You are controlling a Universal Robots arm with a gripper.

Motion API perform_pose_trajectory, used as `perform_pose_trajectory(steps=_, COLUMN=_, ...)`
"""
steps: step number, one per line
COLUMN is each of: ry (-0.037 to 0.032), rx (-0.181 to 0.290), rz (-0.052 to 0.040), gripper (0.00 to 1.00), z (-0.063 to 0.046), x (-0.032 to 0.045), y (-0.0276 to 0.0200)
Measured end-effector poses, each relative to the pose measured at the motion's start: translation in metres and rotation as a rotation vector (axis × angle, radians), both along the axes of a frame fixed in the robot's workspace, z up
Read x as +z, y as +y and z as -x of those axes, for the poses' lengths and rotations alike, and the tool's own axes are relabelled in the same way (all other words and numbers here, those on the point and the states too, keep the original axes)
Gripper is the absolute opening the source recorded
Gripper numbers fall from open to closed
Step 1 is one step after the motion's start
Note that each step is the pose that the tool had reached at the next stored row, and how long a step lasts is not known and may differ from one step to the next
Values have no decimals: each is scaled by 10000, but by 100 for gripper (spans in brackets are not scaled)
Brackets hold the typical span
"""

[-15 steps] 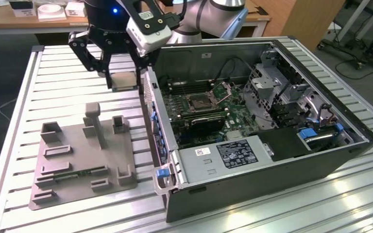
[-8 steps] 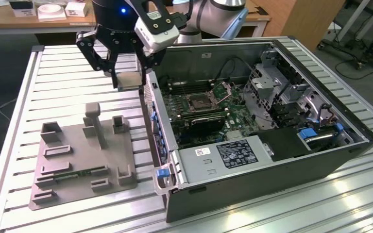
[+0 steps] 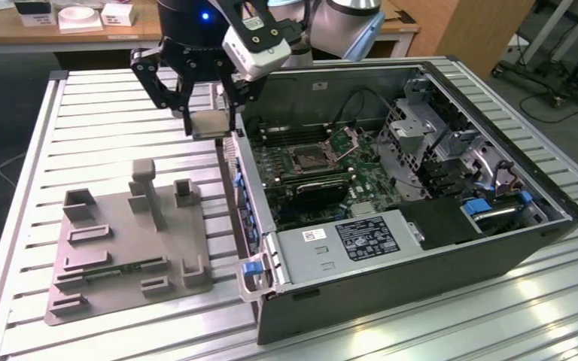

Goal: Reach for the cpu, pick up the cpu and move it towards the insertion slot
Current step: 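Pick up the cpu and move it towards the insertion slot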

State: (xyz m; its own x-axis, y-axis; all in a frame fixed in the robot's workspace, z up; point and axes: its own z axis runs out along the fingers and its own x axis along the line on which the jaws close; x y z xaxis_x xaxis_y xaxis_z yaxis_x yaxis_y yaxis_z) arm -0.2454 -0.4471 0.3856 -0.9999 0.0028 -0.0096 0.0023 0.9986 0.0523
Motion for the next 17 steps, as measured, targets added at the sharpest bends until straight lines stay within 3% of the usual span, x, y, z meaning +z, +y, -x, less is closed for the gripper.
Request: perform_pose_trajectory(steps=17, ry=0, rx=0, rz=0, gripper=55, z=-244, x=0, y=0)
